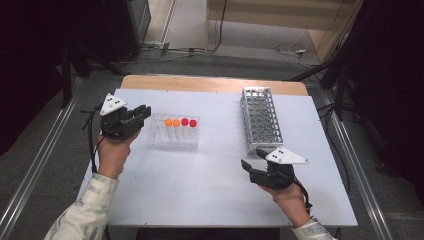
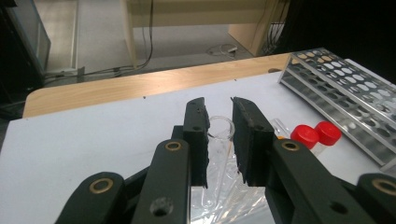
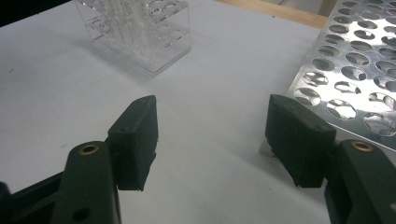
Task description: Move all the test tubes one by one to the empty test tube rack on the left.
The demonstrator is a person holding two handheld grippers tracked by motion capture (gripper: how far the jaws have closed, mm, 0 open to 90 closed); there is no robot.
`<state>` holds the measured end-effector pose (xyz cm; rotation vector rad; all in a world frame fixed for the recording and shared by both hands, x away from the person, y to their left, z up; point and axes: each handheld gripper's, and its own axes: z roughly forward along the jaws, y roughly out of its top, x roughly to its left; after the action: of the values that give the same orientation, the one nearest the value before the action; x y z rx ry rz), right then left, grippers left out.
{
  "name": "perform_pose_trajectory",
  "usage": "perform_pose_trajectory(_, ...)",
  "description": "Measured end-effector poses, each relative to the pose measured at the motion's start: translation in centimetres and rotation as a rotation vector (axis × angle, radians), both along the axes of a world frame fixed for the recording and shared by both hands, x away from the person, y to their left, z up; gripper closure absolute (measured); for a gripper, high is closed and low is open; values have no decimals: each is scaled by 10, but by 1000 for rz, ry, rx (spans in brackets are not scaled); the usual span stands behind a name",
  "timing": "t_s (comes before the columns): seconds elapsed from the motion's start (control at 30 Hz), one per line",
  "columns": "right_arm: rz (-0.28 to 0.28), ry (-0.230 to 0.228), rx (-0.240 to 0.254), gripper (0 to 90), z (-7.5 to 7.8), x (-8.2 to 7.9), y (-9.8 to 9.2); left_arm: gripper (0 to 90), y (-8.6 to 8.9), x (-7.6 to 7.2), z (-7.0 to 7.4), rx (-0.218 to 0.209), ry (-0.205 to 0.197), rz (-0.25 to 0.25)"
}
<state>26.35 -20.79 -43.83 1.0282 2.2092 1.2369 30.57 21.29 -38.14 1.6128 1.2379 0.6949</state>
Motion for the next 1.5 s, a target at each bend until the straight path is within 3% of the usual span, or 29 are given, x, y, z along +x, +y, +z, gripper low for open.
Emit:
perform_pose_trajectory(0.37,-7,-3,4,331,1,0,-2,761,-8,7,-10,77,5,21)
perform_pose_trajectory(0.57,-9,-2,8,331,1,0,-2,760,-14,7,-25,107,11,38)
perform_pose_trajectory(0.8,-8,-1,4,331,0,0,-2,757,-17,9,-42,121,44,39)
perform_pose_trajectory(1.1,-13,6,-2,331,-3,2,-3,712,-17,8,-48,103,51,41)
perform_pose_trajectory(1.23,-24,3,1,331,-3,2,-4,626,-15,4,-43,59,41,39)
perform_pose_trajectory(1.33,-40,4,7,331,-3,4,-7,507,-12,0,-39,15,41,45)
perform_pose_trajectory(1.5,-56,8,11,331,-5,7,-11,373,-12,-12,-32,-20,21,45)
